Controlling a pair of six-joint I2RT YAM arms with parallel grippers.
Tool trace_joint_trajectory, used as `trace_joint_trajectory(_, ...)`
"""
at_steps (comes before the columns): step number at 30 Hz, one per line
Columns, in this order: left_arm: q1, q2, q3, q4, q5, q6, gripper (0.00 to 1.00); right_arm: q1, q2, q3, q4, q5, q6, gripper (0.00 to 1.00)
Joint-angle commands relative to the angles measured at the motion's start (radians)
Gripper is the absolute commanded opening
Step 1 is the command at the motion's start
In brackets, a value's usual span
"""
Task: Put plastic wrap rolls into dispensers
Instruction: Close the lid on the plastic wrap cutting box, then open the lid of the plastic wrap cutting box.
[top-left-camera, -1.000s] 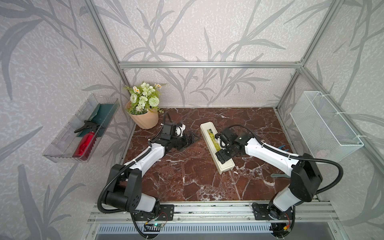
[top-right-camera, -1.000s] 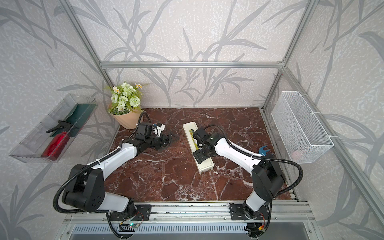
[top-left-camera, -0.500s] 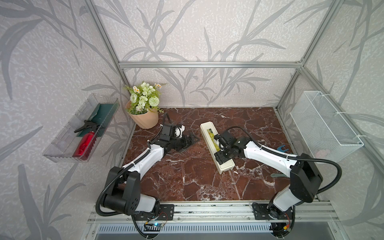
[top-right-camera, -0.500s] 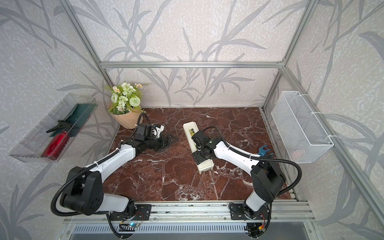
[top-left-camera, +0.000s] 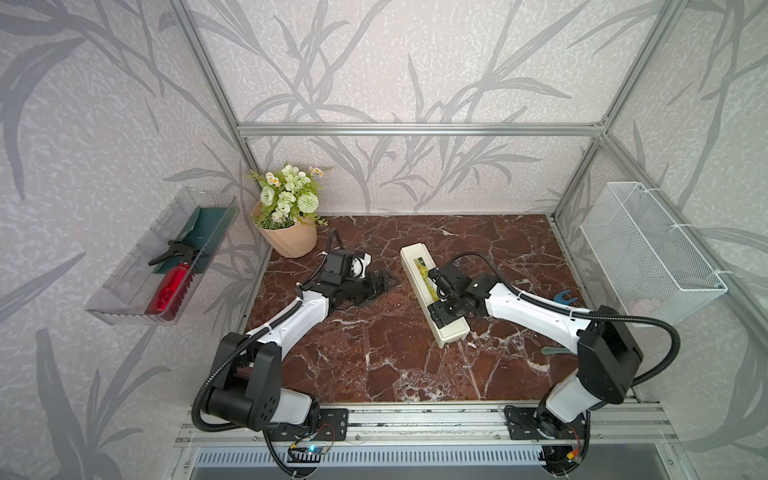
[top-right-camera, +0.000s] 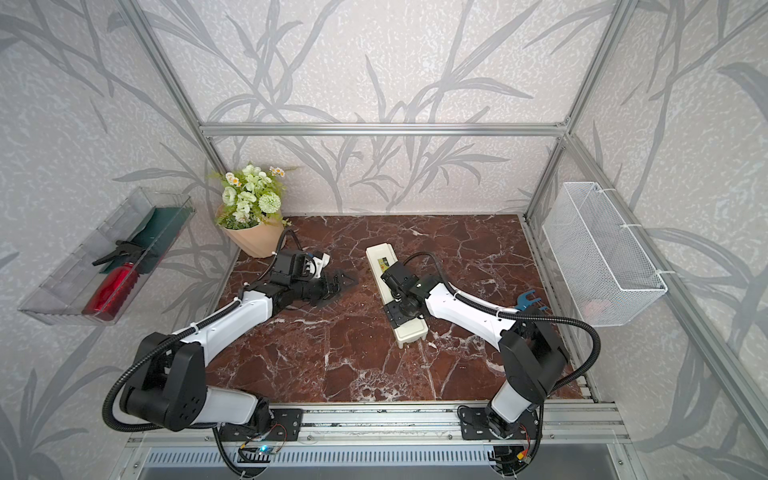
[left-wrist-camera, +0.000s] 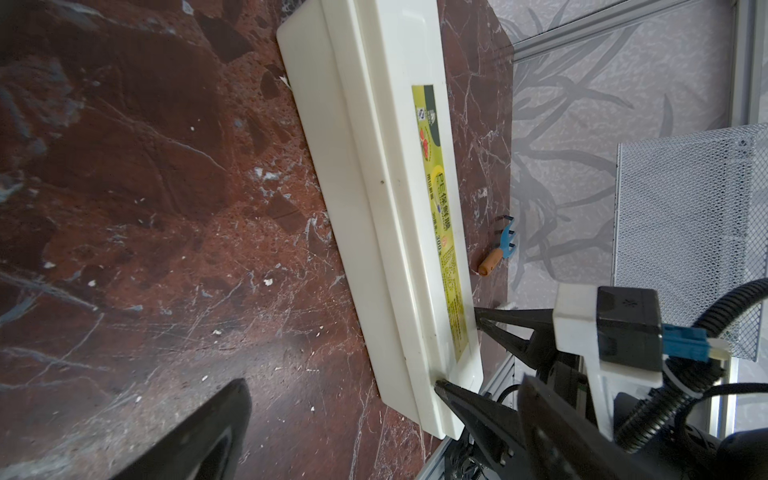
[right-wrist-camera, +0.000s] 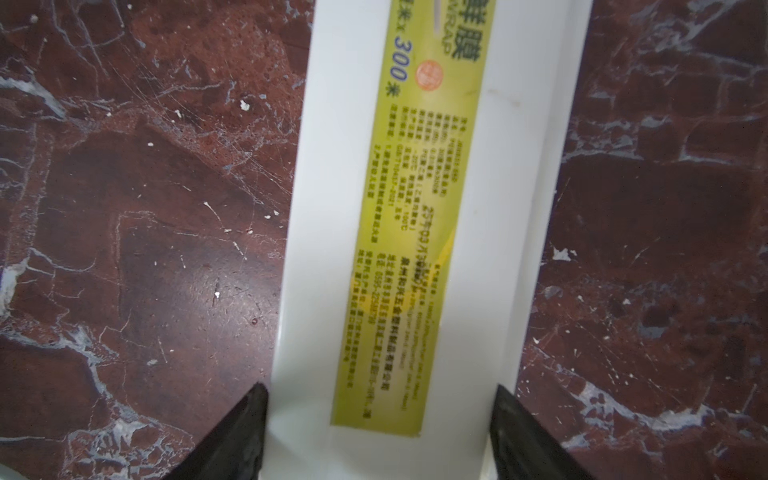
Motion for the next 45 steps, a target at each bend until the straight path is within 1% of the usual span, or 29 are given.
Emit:
trace_joint_trajectory(1,-0.013,-0.013,-0.025,0.1,0.042,-0.046,0.99,0.001,-0.001,-0.003,-0.032,-0.039,0.007,0.72)
trace_joint_trajectory(4,-0.028,0.01,-0.034,0.153,0.067,-0.069,0.98,-0.001,-0.005,0.011,-0.03,-0.081,0.022,0.71)
trace_joint_trajectory(8,-0.053,0.024,-0.043,0.205,0.066,-0.089,0.95,-0.012,-0.017,0.019,-0.026,-0.129,0.049,0.71)
trace_joint_trajectory(11,-0.064,0.035,-0.06,0.301,0.072,-0.14,0.91,-0.024,-0.029,0.019,-0.018,-0.169,0.057,0.7)
trace_joint_trajectory(14,-0.081,0.056,-0.074,0.421,0.08,-0.203,0.86,-0.051,-0.033,0.013,0.003,-0.253,0.072,0.7)
trace_joint_trajectory(16,-0.097,0.078,-0.073,0.492,0.085,-0.239,0.84,-0.058,-0.041,0.011,0.011,-0.275,0.078,0.7)
trace_joint_trajectory(23,-0.149,0.202,-0.064,0.734,0.077,-0.373,0.79,-0.102,-0.075,-0.009,0.052,-0.366,0.103,0.7)
trace_joint_trajectory(25,-0.153,0.219,-0.066,0.754,0.061,-0.384,0.77,-0.109,-0.078,-0.012,0.056,-0.373,0.103,0.7)
trace_joint_trajectory(28,-0.158,0.238,-0.049,0.749,0.046,-0.378,0.78,-0.124,-0.079,-0.021,0.068,-0.419,0.109,0.7)
trace_joint_trajectory(35,-0.202,0.297,0.041,0.75,0.033,-0.394,0.77,-0.161,-0.102,-0.051,0.113,-0.492,0.13,0.71)
trace_joint_trajectory(40,-0.238,0.331,0.092,0.765,0.019,-0.416,0.77,-0.18,-0.12,-0.061,0.107,-0.51,0.131,0.75)
trace_joint_trajectory(42,-0.251,0.344,0.112,0.764,0.011,-0.423,0.76,-0.191,-0.142,-0.065,0.091,-0.492,0.133,0.84)
trace_joint_trajectory(45,-0.269,0.352,0.141,0.75,0.0,-0.43,0.75,-0.223,-0.197,-0.082,0.07,-0.47,0.142,0.94)
